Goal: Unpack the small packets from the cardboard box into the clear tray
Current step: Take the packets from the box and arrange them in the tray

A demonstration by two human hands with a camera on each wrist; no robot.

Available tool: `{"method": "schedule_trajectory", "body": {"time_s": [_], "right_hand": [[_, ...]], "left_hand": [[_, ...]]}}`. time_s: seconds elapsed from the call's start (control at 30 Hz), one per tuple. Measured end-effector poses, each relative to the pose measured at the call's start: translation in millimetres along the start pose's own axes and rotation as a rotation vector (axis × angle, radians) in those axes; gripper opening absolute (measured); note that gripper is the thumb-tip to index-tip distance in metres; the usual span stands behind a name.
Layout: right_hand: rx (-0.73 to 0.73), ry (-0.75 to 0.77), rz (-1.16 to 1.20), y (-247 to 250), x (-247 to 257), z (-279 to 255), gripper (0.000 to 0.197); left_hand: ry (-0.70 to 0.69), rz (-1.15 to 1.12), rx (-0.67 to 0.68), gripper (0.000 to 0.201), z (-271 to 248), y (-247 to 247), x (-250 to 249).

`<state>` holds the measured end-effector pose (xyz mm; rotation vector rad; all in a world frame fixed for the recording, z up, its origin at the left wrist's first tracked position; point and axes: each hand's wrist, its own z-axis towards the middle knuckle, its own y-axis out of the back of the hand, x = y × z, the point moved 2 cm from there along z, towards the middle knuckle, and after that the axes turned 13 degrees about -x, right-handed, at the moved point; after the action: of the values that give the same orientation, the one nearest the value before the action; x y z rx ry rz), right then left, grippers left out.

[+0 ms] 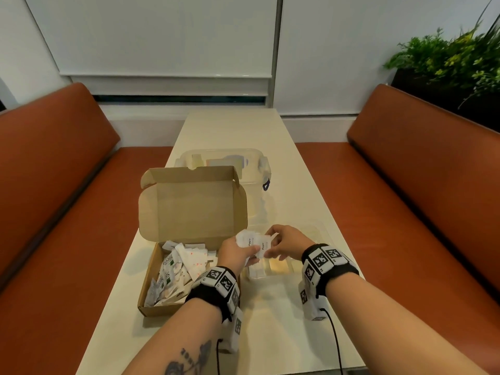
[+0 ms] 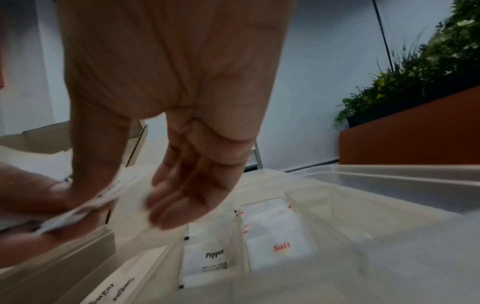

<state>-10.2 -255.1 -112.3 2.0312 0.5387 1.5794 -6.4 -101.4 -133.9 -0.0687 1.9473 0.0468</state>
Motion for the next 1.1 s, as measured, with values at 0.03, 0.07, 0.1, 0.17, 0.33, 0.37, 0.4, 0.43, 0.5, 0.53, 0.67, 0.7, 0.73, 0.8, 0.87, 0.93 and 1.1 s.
{"method": "schedule_trajectory", "body": {"time_s": [0.03, 0.07, 0.1, 0.17, 0.33, 0.37, 0.4, 0.43, 0.5, 0.53, 0.67, 0.7, 0.73, 0.8, 0.87, 0.93, 1.1], "right_hand": [[-0.023, 0.022, -0.003, 2, 1, 1, 0.046], [-0.041, 0.042, -0.004, 5, 3, 1, 0.045], [-0.045, 0.058, -0.015, 7, 4, 2, 0.042], [-0.026, 0.071, -0.07, 10, 6, 4, 0.033], [-0.113, 0.045, 0.042, 14, 3, 6, 0.013], [-0.105, 0.035, 0.049, 14, 2, 6, 0.014], [-0.08, 0.027, 0.027, 13, 1, 6, 0.017], [-0.052, 0.021, -0.025, 12, 0, 7, 0.021], [-0.024, 0.031, -0.154, 9, -2, 8, 0.026], [-0.046, 0.043, -0.204, 8, -3, 9, 0.027], [-0.252, 0.04, -0.375, 15, -5, 17, 0.01], [-0.265, 0.03, -0.418, 16, -5, 18, 0.007], [-0.256, 0.023, -0.462, 16, -6, 20, 0.006], [-0.217, 0.021, -0.543, 14, -5, 22, 0.007], [-0.182, 0.026, -0.605, 10, -4, 24, 0.01], [-0.153, 0.02, -0.638, 6, -2, 27, 0.011], [-0.113, -0.017, -0.677, 0, 1, 31, 0.015]], "left_hand": [[-0.004, 0.026, 0.018, 0.032, 0, -1, 0], [-0.008, 0.045, 0.035, 0.033, 0, -3, -1], [-0.012, 0.054, 0.048, 0.035, 0, -4, -1], [-0.024, 0.058, 0.056, 0.036, -1, -6, -2], [-0.042, 0.041, 0.075, 0.028, -1, -5, -1], [-0.047, 0.037, 0.064, 0.027, -1, -4, 0], [-0.054, 0.029, 0.047, 0.026, 0, -3, 0], [-0.06, 0.021, 0.029, 0.024, 1, -2, 0], [-0.066, 0.004, 0.005, 0.024, 2, -2, 1], [-0.063, -0.006, -0.002, 0.027, 3, -2, 3], [-0.042, -0.017, -0.052, 0.027, 3, 1, 8], [-0.043, -0.01, -0.058, 0.026, 3, 2, 10], [-0.047, 0.0, -0.06, 0.024, 4, 3, 11], [-0.057, 0.016, -0.058, 0.022, 4, 4, 12], [-0.065, 0.022, -0.056, 0.021, 5, 4, 13], [-0.068, 0.021, -0.057, 0.019, 5, 4, 14], [-0.062, 0.028, -0.037, 0.022, 7, 6, 14]]}}
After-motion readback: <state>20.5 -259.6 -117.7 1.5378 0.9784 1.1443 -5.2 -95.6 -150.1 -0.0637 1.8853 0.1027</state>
